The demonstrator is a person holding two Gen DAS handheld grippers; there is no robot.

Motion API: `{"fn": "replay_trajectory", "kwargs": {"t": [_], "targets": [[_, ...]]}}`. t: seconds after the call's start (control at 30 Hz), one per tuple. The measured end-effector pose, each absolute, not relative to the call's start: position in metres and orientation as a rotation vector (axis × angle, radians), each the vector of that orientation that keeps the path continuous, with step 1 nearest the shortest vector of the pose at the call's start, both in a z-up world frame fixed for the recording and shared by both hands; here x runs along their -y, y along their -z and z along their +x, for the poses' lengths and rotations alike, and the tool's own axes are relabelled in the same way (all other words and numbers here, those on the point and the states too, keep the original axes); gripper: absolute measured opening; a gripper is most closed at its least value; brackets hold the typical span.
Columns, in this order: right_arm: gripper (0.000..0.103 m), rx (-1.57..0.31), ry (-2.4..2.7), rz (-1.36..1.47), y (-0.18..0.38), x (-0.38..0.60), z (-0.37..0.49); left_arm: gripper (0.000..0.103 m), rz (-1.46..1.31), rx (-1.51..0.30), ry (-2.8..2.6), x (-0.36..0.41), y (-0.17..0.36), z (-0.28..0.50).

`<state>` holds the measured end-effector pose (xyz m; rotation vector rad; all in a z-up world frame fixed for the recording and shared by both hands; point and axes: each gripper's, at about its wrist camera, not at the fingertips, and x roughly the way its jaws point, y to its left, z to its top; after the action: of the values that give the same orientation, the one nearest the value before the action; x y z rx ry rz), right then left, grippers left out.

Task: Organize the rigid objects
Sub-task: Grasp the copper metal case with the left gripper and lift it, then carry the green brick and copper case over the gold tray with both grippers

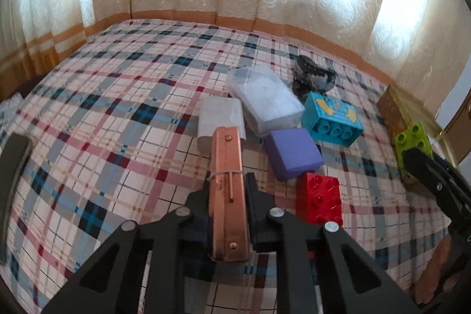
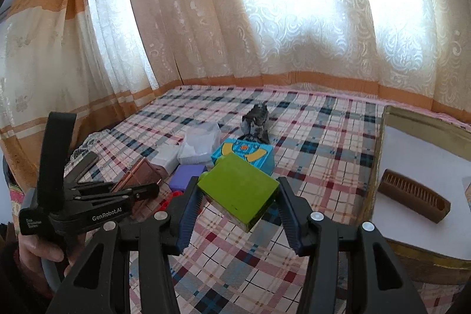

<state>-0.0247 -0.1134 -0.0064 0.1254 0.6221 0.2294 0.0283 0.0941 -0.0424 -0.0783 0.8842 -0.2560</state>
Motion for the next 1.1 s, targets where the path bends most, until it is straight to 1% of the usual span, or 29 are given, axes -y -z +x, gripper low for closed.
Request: {"fn": "replay_trajectory", "kwargs": {"t": [0.13, 0.3, 0.53, 0.83, 1.1], "targets": [[0.053, -0.586, -0.227, 0.146, -0.001, 0.122, -0.03, 0.017, -0.091, -0.808, 0.26, -0.092, 0.032, 0.015], [0.053, -0.54, -0.211, 0.16, -0.009, 0.136, -0.039, 0.017, -0.07, -0.704, 0.273, -0.076, 0.006, 0.0], [0.053, -0.483, -0.142, 0.168, -0.018, 0.178, -0.063, 0.017, -0.043, -0.602, 0.362, -0.024, -0.026, -0.011], [0.053, -0.442, 0.034, 0.215, -0.021, 0.259, -0.091, 0.017, 0.036, -0.604, 0.482, 0.07, -0.032, -0.015], [0.053, -0.419, 0.132, 0.249, -0.025, 0.307, -0.109, 0.017, 0.085, -0.584, 0.55, 0.126, -0.037, -0.024]]}}
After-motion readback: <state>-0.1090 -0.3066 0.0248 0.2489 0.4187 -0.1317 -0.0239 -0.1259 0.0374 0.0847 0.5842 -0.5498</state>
